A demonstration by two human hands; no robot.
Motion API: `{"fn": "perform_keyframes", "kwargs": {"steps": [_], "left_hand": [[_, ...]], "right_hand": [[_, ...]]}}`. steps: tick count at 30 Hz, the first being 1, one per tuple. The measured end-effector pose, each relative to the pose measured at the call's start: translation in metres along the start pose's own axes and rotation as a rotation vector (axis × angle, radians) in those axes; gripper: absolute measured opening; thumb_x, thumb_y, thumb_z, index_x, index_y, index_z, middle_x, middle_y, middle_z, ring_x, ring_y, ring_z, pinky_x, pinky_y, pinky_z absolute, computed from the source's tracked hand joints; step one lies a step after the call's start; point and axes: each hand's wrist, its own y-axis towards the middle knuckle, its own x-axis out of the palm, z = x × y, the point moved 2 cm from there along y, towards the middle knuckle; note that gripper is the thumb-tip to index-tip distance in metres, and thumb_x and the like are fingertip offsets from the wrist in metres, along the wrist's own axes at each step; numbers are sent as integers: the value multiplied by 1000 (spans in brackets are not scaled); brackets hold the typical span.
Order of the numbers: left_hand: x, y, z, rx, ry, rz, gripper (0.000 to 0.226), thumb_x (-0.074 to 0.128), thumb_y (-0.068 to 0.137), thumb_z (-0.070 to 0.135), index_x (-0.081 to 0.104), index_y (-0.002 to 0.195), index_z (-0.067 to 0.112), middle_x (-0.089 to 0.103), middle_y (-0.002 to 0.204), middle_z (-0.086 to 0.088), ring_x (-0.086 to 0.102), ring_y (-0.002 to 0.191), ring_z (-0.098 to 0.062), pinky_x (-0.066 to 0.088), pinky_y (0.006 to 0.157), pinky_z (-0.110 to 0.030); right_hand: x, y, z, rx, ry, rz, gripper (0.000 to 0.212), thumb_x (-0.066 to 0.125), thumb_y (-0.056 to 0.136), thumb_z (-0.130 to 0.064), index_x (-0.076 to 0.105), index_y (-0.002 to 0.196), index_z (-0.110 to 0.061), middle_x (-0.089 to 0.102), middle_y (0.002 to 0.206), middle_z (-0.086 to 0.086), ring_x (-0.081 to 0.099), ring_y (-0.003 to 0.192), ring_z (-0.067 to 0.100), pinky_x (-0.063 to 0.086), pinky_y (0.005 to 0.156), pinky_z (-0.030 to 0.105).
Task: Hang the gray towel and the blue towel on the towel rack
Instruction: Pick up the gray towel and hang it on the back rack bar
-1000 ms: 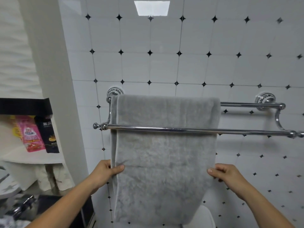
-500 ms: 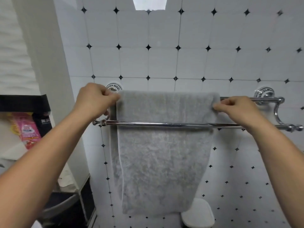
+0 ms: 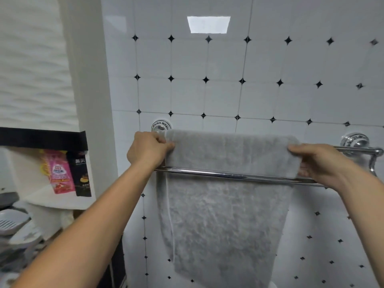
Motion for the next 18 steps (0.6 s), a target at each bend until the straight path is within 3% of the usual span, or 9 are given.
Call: {"fn": "perform_keyframes", "kwargs": {"steps": [3, 6, 8, 10, 12, 16, 18], "left_hand": [[1, 2, 3, -91, -257, -69, 23, 81, 65, 29, 65, 63, 12, 66, 71, -5, 62, 71, -25, 49, 64, -34], [-7, 3, 10, -196, -463, -72, 16, 78, 67, 19, 68, 76, 12, 62, 71, -4, 55, 62, -20, 33, 53, -24], [-15, 3, 15, -213, -491, -83, 18, 74, 72, 16, 70, 88, 9, 67, 80, -6, 61, 66, -19, 35, 48, -23], [-20, 3, 17, -201, -471, -97, 14, 71, 75, 14, 70, 88, 8, 66, 80, -6, 58, 62, -16, 38, 44, -22], [-21, 2, 16, -199, -437, -102, 17, 71, 76, 14, 70, 90, 6, 65, 82, -7, 53, 62, -16, 35, 50, -24], [-19, 1, 14, -191, -430, -93, 17, 76, 76, 17, 64, 80, 5, 61, 82, -6, 49, 62, -15, 35, 53, -26], [-17, 4, 19, -148, -434, -63, 19, 76, 76, 17, 61, 78, 6, 56, 79, -8, 46, 62, -20, 34, 55, -26]], "right_hand": [[-1, 1, -8, 75, 94, -71, 15, 55, 87, -25, 65, 96, -20, 69, 67, -2, 61, 53, 14, 38, 45, 20], [-4, 5, -15, 125, 113, -53, 11, 51, 90, -18, 61, 87, -20, 66, 66, -2, 63, 50, 12, 43, 52, 25], [-2, 6, -18, 134, 86, -54, 10, 54, 92, -16, 60, 87, -22, 67, 63, -6, 63, 50, 8, 43, 52, 23], [0, 9, -22, 97, 78, -51, 12, 54, 94, -15, 59, 86, -22, 65, 54, -11, 58, 43, 3, 36, 39, 13], [-2, 14, -24, 43, 73, -15, 13, 54, 93, -12, 59, 83, -18, 64, 51, -11, 57, 41, 3, 33, 35, 12], [-5, 18, -23, 5, 9, 26, 7, 62, 88, -9, 62, 80, -11, 65, 56, -7, 57, 61, 12, 40, 52, 21], [-9, 18, -23, 5, 7, 46, 5, 64, 85, -7, 62, 81, -9, 66, 59, -4, 63, 56, 10, 48, 50, 22]]}}
